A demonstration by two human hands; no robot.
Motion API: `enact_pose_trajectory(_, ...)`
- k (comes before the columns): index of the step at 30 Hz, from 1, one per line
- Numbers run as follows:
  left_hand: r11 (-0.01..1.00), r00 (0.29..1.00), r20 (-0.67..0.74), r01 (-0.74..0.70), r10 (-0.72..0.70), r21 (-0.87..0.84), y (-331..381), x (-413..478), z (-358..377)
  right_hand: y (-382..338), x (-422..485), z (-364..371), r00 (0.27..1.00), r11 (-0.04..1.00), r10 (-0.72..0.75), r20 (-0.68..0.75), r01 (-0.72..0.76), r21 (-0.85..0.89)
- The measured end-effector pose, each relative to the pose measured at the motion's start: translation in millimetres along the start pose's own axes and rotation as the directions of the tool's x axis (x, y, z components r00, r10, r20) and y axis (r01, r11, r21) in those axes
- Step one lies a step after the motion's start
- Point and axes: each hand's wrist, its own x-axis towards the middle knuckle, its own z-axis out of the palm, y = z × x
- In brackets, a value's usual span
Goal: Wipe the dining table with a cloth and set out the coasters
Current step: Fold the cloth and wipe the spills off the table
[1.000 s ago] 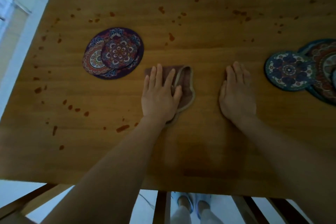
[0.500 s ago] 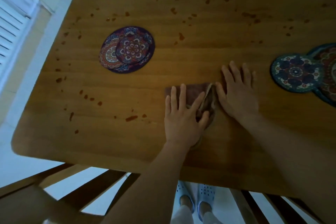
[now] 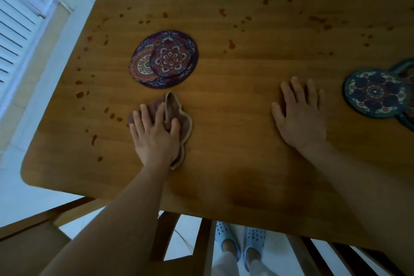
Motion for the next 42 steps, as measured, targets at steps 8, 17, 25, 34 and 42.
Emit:
enact_pose_trajectory(8,0.999,0.999,0.023,0.034,-0.034,-0.007,33,-1,3,-4,-1,1,1.000,1.000,-0.010,-0.017,0.010,-0.012)
enact_pose_trajectory(17,0.885,0.885,0.017,-0.466,0.466,0.014,39,-78,17,-10,-2,-6,1.000,0.996,0.006,0.029,-0.003,-0.089)
enact_pose_trajectory(25,0.948,0.947,0.029,-0.319,0.319,0.012,-51,-56,3,-53,-8,-16,0.991,0.989,-0.129,0.034,0.131,-0.072)
enact_pose_trajectory(34,1.000,1.000,0.005,-0.008,0.008,-0.017,-82,7,-9,-105,-15,19,0.963,0.964,-0.267,0.029,0.268,-0.005)
enact_pose_trajectory(42,0.980,0.981,0.003,0.193,-0.193,-0.050,-52,53,-18,-109,-18,18,0.960,0.960,-0.280,-0.023,0.281,0.023)
